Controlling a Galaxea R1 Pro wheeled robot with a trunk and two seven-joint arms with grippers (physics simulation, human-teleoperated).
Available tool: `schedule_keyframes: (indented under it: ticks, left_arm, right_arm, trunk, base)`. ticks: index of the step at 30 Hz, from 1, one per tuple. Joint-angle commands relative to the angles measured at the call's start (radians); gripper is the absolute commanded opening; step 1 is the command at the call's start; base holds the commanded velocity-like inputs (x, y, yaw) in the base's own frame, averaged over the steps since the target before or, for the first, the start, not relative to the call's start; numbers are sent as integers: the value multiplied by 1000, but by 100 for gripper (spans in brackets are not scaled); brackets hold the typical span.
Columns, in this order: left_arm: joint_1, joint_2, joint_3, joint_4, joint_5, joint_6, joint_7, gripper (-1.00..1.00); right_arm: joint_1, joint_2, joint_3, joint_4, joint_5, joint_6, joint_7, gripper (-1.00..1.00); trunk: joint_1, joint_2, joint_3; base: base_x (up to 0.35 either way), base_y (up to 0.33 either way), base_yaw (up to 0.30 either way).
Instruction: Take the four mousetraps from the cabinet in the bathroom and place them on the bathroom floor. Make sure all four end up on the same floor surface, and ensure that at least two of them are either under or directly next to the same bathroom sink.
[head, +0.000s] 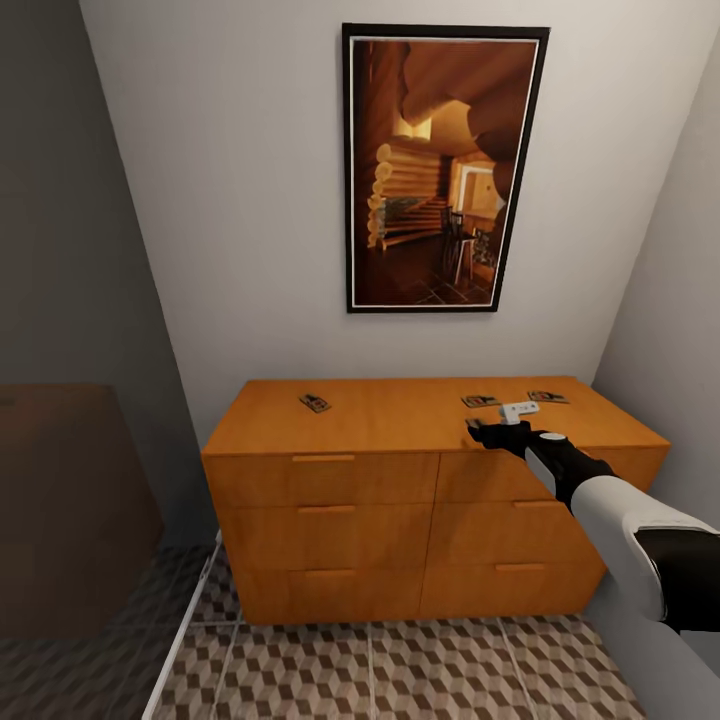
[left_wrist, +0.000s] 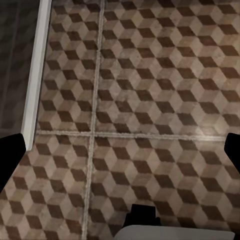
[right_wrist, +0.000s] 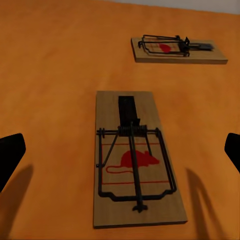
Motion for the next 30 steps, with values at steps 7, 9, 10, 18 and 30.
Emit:
schedule_keyframes:
  ticks: [7,9,10,18,30]
  left_arm:
    - [-1,0,-2,1,-1,-2,6,100]
    - [-1,-1,-2,1,-1,-3,6,100]
    - [-1,-1,-2,1,-1,-3,6,100]
    - [-1,-1,-3,1,-1,-3,6,100]
    - [-1,-1,-2,1,-1,-1,6,100]
  right_arm:
    - [0,-1,7,-1,2,4,2,100]
    - [0,-1,7,-1,2,4,2,100]
    - [0,-2,7,-1,1,4,2,100]
    - [0,-2,7,-1,2,4,2,100]
    - [0,-2,7,-1,2,4,2,100]
  trunk:
    - [0,-1,-10]
    - [0,-1,-13]
    - [0,-1,-15]
    - [0,-1,-20]
    - [0,-1,-21]
  base:
    - [0,0,0]
    - [0,0,0]
    - [0,0,0]
    - [0,0,0]
    - [0,0,0]
